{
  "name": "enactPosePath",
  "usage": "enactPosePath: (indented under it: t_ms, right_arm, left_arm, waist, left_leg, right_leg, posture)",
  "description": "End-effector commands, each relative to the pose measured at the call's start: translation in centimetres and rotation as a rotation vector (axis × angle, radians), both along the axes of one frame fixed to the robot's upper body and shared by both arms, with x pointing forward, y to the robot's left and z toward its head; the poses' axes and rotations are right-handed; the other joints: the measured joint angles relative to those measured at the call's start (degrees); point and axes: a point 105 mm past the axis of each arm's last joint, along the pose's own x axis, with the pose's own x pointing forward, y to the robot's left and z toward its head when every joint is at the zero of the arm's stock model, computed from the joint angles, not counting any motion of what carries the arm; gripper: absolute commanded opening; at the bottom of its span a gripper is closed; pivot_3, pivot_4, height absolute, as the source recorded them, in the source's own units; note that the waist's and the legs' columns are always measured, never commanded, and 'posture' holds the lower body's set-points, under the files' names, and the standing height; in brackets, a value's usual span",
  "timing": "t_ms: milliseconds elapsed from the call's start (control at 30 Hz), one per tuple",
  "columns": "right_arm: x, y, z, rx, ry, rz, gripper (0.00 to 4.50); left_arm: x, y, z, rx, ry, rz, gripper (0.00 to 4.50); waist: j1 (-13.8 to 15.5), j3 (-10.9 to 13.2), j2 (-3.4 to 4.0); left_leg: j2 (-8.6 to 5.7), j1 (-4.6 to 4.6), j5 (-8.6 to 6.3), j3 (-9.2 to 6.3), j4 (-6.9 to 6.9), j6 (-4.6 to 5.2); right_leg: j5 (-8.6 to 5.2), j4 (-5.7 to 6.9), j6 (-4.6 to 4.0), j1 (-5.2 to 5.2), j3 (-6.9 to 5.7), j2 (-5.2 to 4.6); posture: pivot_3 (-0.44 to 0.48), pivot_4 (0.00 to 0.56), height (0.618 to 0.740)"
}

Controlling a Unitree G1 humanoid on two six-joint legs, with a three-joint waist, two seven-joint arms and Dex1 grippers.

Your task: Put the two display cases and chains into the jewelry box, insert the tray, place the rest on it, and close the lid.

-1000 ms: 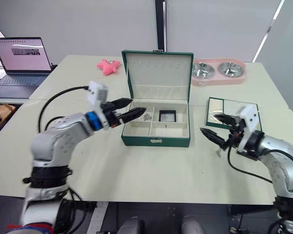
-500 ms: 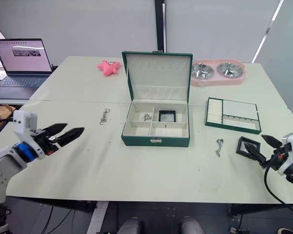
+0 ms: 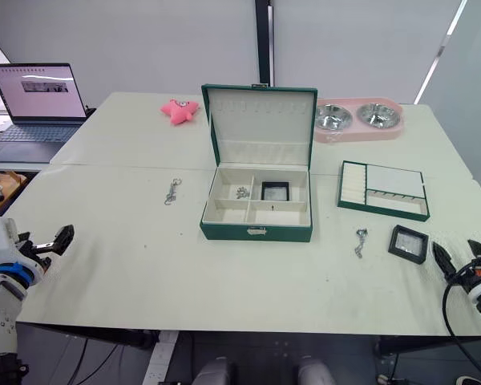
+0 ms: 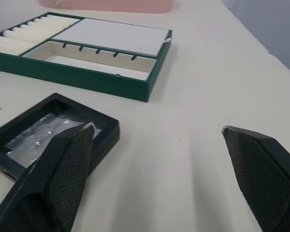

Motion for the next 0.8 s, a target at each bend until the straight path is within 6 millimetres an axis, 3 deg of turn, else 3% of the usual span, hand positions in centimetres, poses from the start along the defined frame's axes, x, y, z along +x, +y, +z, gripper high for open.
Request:
enactPosePath:
  t_ms: [33, 533, 800]
  right_arm:
    - [-0.6, -1.5, 1.0, -0.028, -0.070, -0.088, 4.50]
    - [-0.6, -2.1, 0.7, -0.035, -0.077, -0.112, 4.50]
    - [-0.2, -1.2, 1.9, -0.041, -0.112, -0.078, 4.50]
  left_arm:
    - [-0.3, 0.8, 1.1, 0.023, -0.057, 0.062, 4.46]
    - [0.6, -0.4, 0.6, 0.013, -0.065, 0.055, 4.46]
    - [1.6, -1.4, 0.6, 0.001, -0.078, 0.031, 4.46]
  waist:
    - [0.00, 0.00, 0.01]
    - [-0.08, -0.01, 0.02]
    - [-0.04, -0.03, 0.02]
  left_leg:
    - [0.01, 0.00, 0.00, 0.00, 0.00, 0.00]
    - [0.01, 0.01, 0.00, 0.02, 0.00, 0.00]
    - [0.01, 0.01, 0.00, 0.02, 0.00, -0.01]
  right_leg:
    - [0.00, 0.00, 0.00, 0.00, 0.00, 0.00]
    - [0.00, 0.02, 0.00, 0.01, 0.01, 0.00]
    - [0.00, 0.03, 0.00, 0.01, 0.00, 0.00]
  posture:
    - [0.000, 0.150, 0.740]
    - [0.000, 0.150, 0.740]
    - [0.000, 0.150, 0.740]
